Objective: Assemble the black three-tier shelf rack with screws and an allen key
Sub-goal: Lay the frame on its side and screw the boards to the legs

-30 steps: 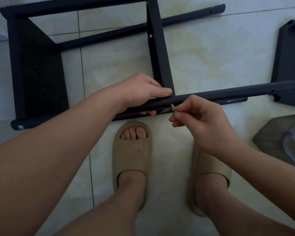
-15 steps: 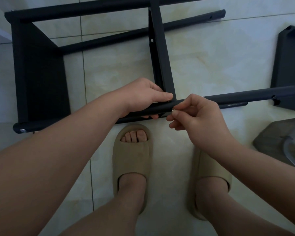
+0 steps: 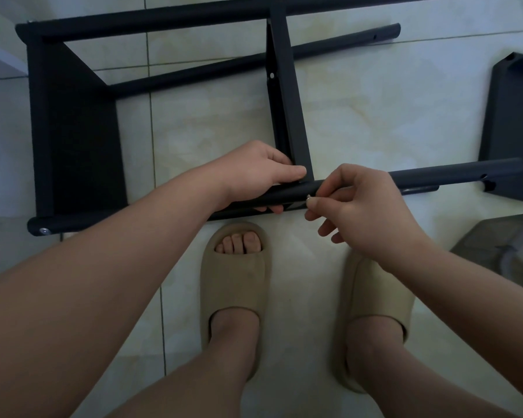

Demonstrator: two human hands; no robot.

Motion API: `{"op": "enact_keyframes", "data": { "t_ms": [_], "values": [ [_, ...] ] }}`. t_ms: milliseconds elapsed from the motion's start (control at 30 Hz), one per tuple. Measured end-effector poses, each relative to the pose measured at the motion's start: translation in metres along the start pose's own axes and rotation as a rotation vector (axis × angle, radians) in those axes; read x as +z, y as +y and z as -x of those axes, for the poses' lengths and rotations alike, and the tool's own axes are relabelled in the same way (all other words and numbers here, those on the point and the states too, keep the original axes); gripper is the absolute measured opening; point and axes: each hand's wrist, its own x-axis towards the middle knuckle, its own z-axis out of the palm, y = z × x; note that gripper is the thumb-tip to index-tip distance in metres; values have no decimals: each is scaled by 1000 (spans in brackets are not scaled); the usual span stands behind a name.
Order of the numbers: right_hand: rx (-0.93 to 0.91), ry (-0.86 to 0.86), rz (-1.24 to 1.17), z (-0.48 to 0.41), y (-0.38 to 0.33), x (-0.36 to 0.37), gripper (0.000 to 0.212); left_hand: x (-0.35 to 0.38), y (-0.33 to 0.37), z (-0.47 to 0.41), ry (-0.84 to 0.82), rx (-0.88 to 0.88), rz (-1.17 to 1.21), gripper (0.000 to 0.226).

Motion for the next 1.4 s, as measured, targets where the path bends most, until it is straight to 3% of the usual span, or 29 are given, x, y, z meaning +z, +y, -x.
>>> {"op": "enact_keyframes", "data": {
  "t_ms": [200, 500, 700, 1233, 1400],
  "values": [
    [-100, 48, -16, 4, 9, 11, 23, 1, 0, 2, -2, 13, -17, 24],
    [-48, 25, -121, 5, 5, 9, 20, 5, -2, 2, 24, 47, -51, 34],
    [-58, 28, -42, 3, 6, 8, 18, 4, -2, 3, 13, 60, -43, 35],
    [22, 26, -346, 11, 13, 9, 10, 6, -4, 0, 17, 39, -31, 37],
    [-78, 70, -164, 9, 15, 11, 18, 7, -4, -1, 30, 40, -21, 34]
  ]
}}
